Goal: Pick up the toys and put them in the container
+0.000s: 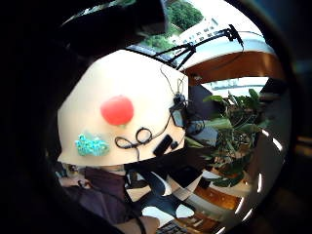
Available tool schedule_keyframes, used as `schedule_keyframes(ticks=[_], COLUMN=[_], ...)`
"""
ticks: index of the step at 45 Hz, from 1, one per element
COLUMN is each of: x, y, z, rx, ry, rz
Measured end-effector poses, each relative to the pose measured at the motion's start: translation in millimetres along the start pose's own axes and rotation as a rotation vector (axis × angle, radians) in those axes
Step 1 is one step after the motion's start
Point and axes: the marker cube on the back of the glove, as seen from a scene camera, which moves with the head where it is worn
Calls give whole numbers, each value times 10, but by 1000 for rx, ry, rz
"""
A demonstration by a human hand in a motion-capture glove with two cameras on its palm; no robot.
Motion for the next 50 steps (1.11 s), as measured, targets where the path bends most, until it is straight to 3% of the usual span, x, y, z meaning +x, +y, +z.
schedule_keyframes(ticks=[8,14,19,28,37,50], x=[486,568,599,573,464,-226], y=[-34,10,-94,-216,-283,-189], z=[1180,2125,2386,2386,2070,376], rx=[-120,-335,-238,5,43,209], ry=[-129,-165,-99,-151,-164,-164], rz=[17,50,63,69,55,-71])
